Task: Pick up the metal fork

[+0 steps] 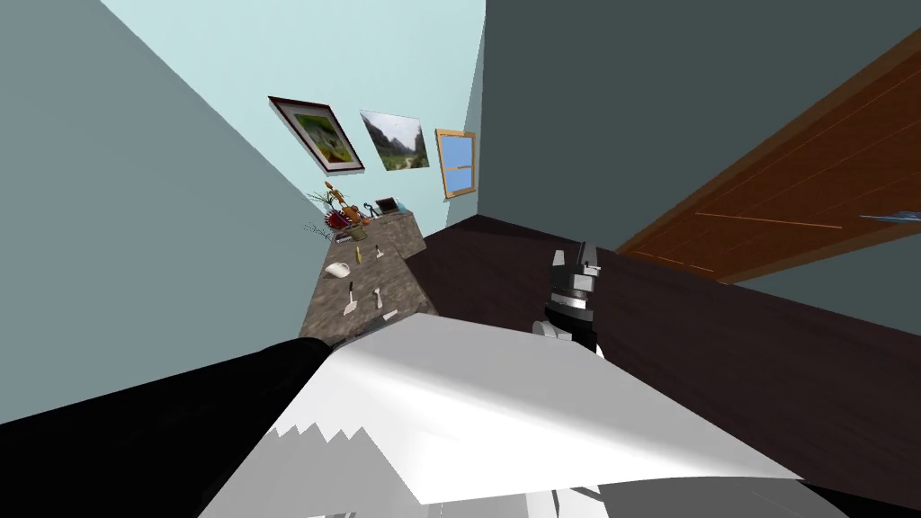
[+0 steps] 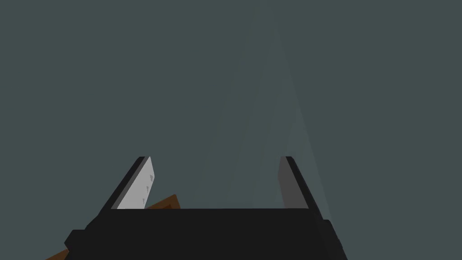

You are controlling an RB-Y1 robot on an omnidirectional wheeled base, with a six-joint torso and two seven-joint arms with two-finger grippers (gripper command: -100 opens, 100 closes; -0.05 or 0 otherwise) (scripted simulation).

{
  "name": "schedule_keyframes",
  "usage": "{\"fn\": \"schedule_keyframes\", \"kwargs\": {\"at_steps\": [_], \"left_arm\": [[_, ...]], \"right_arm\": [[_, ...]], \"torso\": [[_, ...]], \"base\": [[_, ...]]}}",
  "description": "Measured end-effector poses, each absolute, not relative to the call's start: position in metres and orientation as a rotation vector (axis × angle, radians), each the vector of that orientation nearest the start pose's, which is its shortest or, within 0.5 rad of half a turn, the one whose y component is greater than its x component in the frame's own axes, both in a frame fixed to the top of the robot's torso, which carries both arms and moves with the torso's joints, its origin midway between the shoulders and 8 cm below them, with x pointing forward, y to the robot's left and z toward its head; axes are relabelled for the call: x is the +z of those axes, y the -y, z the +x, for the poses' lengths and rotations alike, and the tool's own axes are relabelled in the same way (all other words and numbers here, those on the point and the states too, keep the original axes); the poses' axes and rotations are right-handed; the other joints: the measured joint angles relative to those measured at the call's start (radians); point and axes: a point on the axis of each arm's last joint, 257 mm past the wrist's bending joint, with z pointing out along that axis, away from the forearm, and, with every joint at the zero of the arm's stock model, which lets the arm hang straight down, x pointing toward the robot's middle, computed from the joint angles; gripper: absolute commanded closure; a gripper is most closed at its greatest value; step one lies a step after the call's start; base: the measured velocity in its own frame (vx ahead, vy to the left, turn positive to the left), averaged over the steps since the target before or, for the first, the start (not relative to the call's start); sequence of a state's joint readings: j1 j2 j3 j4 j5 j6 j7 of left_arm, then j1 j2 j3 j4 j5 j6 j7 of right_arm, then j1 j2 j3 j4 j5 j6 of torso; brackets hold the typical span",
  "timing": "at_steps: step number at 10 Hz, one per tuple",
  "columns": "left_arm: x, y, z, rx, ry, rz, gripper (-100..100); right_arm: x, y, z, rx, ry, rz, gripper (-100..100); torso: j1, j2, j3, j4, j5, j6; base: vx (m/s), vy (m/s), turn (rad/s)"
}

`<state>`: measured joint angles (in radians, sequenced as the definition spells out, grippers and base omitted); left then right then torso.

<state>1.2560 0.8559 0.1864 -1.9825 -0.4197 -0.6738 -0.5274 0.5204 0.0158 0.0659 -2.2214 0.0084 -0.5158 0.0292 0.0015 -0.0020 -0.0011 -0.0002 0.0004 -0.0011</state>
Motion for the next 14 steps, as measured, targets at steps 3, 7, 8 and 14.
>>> {"fn": "schedule_keyframes", "kwargs": {"at_steps": [3, 7, 8, 14], "left_arm": [[-0.301, -0.374, 0.106, -0.305, -2.152, 0.568, -100], [-0.315, -0.397, 0.057, -0.268, -2.279, 0.824, -100], [-0.317, -0.4, 0.048, -0.267, -2.297, 0.885, -100], [-0.327, -0.441, -0.011, -0.271, -2.387, 1.251, -100]], "right_arm": [[-0.006, 0.261, 0.354, 1.316, -0.655, 0.71, 0], [-0.006, 0.261, 0.354, 1.316, -0.655, 0.71, 0], [-0.006, 0.261, 0.354, 1.315, -0.655, 0.71, 0], [-0.006, 0.261, 0.354, 1.316, -0.655, 0.71, 0]], "torso": [[0.0, 0.0, 0.0, 0.0, 0.0, 0.001], [0.001, 0.0, 0.0, 0.0, 0.0, 0.001], [0.001, 0.0, 0.0, 0.0, 0.0, 0.0], [0.0, 0.0, 0.0, 0.0, 0.0, 0.0]], "base": [[0.005, 0.017, -0.212], [0.007, 0.023, -0.227], [0.009, 0.025, -0.264], [0.003, 0.021, -0.146]]}}
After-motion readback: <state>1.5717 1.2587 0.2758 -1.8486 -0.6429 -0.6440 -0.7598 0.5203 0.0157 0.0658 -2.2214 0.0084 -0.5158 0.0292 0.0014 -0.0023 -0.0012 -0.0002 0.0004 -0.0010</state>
